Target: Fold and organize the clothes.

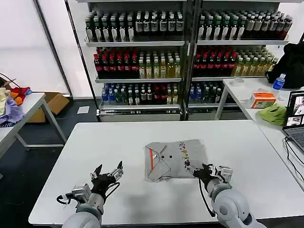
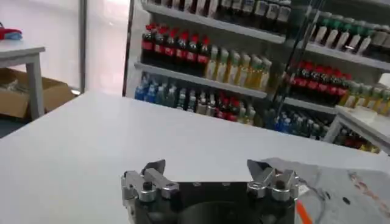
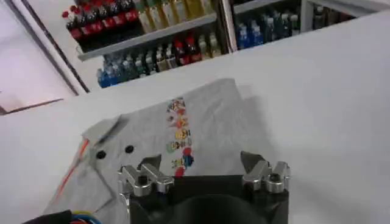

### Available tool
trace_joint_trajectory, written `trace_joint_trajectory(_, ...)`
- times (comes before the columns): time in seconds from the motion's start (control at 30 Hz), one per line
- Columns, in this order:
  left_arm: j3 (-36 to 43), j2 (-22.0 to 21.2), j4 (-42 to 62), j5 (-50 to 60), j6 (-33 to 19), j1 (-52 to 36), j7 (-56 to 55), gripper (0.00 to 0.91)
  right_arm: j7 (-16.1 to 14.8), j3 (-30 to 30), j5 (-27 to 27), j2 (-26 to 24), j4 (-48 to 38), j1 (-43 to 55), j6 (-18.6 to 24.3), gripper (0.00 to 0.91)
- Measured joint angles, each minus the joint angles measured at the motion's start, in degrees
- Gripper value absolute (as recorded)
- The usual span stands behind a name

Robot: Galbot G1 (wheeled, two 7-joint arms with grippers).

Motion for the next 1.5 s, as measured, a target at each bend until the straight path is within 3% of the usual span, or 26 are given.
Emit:
trace_joint_trajectory(0.67, -0.01, 0.30, -0.16, -0.24, 0.07, 0.19, 0.39, 0.907, 1.16, 2.92, 2.10, 0.16, 0.98, -1.55, -0.08, 0.907)
trace_joint_trajectory(0.9, -0.93, 0.26, -1.02, -0.20, 0.03, 0.78, 0.50, 0.907, 0.20, 2.72, -3.73, 2.10, 0.53, 1.46, 0.00, 0.907)
trace_joint_trajectory(1.17, -2.09, 0.09, -2.48, 0.15, -0.55, 2.55, 0.90, 0.907, -1.03, -0.56, -11.49, 5.69, -5.55, 8.71, 0.05, 0.907)
trace_joint_trajectory(1.5, -3.02, -0.20, -3.71, 0.40, -0.69, 4.45, 1.02, 0.907, -1.37, -2.13, -13.75, 10.08, -14.43, 15.28, 0.05, 0.907)
